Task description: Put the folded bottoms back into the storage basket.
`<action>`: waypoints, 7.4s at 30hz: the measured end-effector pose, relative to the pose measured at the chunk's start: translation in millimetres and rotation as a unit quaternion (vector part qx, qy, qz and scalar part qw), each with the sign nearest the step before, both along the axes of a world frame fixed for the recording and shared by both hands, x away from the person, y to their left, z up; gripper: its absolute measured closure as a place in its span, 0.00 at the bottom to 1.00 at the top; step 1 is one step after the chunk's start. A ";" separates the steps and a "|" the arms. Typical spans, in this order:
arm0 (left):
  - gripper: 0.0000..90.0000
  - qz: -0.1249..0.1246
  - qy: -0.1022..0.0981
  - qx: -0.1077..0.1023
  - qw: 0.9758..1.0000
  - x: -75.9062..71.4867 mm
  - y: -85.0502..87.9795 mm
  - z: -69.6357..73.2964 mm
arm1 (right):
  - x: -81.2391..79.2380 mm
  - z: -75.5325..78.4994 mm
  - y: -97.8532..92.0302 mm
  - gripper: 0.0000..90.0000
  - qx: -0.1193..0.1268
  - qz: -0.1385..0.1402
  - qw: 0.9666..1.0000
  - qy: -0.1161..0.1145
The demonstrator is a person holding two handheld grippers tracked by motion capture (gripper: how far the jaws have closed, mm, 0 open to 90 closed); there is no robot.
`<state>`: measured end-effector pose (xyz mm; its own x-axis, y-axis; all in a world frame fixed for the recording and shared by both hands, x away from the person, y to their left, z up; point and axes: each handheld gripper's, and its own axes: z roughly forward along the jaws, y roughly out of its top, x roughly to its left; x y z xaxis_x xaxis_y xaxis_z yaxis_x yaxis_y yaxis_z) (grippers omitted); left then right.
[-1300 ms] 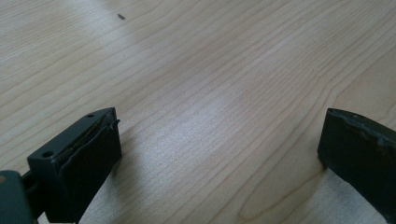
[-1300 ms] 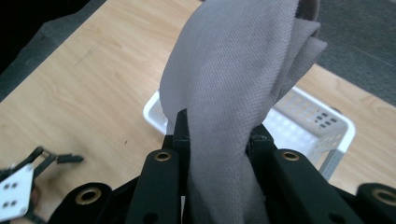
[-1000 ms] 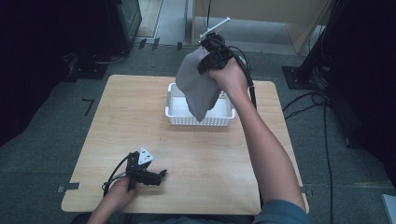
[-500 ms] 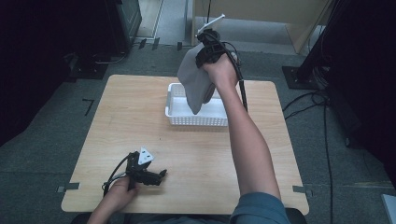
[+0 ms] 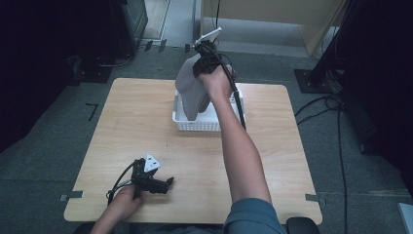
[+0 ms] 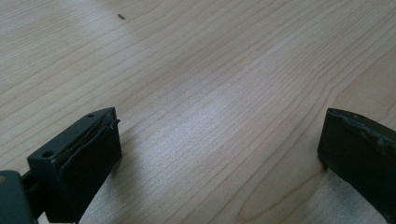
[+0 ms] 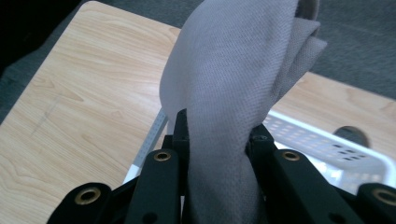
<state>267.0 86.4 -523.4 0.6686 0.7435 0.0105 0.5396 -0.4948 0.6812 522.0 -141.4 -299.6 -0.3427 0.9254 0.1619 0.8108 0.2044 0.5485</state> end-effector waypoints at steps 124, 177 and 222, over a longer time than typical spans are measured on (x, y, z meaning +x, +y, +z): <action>0.00 0.000 0.001 0.000 1.000 -0.1 -0.1 0.1 | -15.8 -148.1 -89.0 0.50 0.068 0.017 0.996 -0.048; 0.00 0.002 0.000 -0.002 1.000 -0.1 -0.3 -0.1 | -145.2 -141.5 -155.4 0.44 0.047 0.075 0.990 -0.106; 0.00 0.002 0.000 -0.002 1.000 -0.1 -0.3 -0.1 | -204.8 -213.7 -211.7 0.45 0.022 0.047 0.995 -0.091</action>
